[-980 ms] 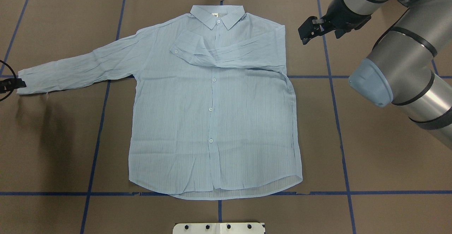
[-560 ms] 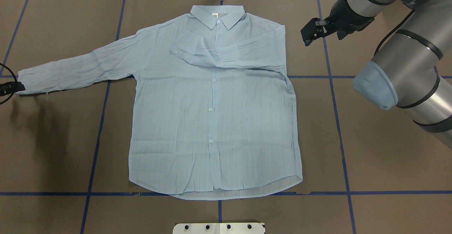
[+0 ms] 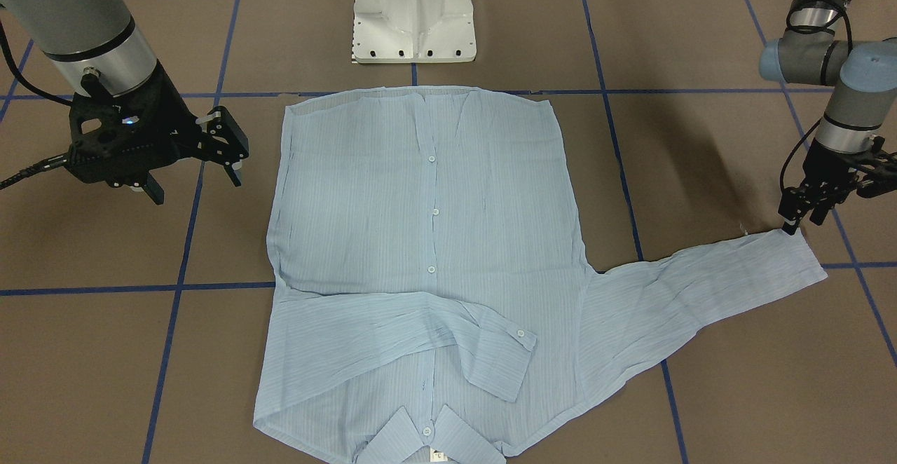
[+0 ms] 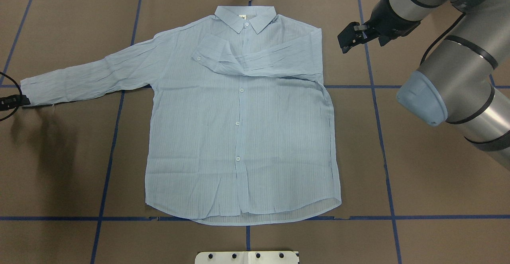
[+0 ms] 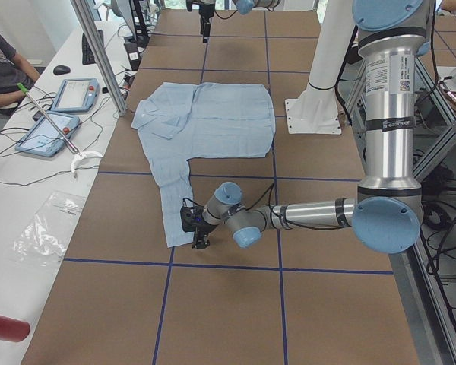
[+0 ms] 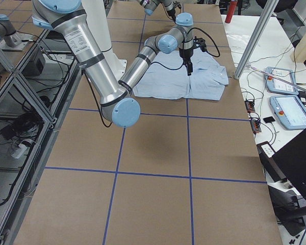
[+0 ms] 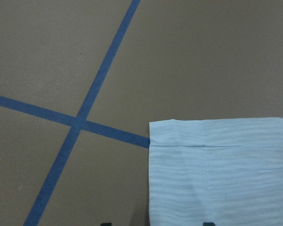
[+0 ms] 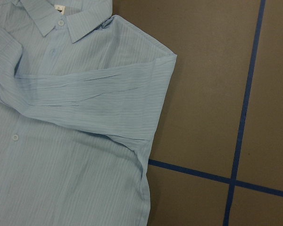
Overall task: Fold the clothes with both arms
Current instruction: 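Release the sleeve on the shirt and raise the right gripper away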
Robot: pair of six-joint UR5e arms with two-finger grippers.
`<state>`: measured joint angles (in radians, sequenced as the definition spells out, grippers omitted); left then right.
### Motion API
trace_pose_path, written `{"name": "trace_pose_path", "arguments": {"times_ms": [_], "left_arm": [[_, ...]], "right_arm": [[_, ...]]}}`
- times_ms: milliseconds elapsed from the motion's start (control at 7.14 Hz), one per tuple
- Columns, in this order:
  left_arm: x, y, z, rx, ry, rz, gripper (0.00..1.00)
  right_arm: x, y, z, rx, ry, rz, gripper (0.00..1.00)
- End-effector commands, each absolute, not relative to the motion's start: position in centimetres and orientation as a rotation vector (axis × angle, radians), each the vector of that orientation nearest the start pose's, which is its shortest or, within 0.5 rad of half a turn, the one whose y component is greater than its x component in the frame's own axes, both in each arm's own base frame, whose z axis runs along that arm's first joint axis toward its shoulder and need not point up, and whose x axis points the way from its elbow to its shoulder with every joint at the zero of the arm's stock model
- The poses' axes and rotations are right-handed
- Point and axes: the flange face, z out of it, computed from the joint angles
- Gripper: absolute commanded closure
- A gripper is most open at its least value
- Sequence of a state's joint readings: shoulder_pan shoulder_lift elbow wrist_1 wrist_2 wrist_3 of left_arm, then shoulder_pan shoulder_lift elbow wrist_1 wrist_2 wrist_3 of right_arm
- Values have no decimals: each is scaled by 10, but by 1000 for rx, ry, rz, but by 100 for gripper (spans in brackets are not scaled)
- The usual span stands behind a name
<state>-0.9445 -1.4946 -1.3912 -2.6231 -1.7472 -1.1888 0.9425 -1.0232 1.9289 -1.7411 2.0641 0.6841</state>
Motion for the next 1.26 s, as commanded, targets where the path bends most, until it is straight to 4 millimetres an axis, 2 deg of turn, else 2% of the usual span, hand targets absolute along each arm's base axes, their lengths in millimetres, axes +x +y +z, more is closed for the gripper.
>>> {"name": "trace_pose_path", "arguments": {"times_ms": [0, 560, 1120], "left_arm": [[193, -463, 682, 361, 737, -460, 37], [194, -463, 682, 362, 738, -456, 43], [200, -461, 686, 352, 734, -445, 43]], "right_arm": [[-281, -533, 215, 283, -811, -129, 0], [-281, -533, 214, 283, -813, -130, 0], [-281, -533, 215, 282, -812, -130, 0]]}}
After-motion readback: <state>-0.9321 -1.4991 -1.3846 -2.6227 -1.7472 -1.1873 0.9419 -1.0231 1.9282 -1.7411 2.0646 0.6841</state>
